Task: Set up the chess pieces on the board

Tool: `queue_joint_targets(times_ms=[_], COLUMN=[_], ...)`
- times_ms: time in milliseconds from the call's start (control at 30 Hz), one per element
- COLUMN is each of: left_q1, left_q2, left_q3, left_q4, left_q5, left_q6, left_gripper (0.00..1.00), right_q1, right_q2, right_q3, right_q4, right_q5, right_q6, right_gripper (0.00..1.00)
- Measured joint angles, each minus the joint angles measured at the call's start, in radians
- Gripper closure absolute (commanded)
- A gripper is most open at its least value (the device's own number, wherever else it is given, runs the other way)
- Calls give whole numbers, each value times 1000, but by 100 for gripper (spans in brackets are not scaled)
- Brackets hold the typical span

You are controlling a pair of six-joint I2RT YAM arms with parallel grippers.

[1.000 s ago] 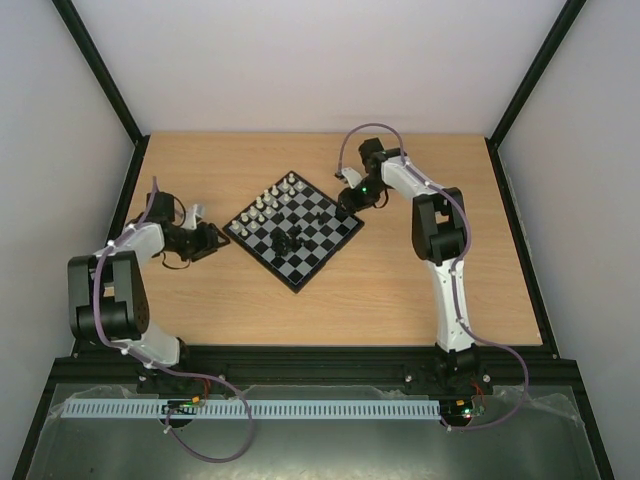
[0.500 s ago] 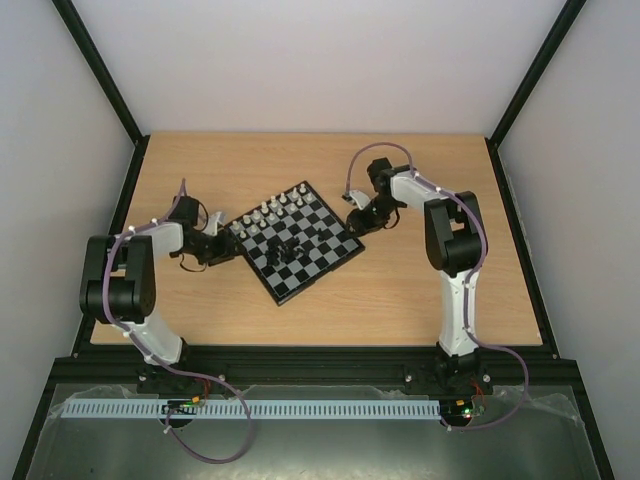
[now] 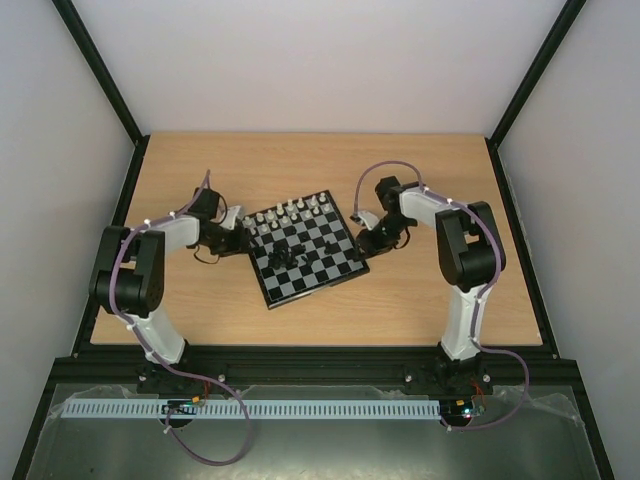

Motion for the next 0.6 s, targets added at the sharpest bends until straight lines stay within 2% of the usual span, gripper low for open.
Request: queue_joint_targets(times_ms=[600], left_q1=[-163], left_q2=[65], left_q3=[82], left_q4=[11], left_q5=[-39], left_q6=[66], left_gripper=[53], right_q1=[6], right_q2=[-149], right_q3=[-191], right_q4=[-79], right_q5=[105], right_q6=[-106], right_gripper=[61])
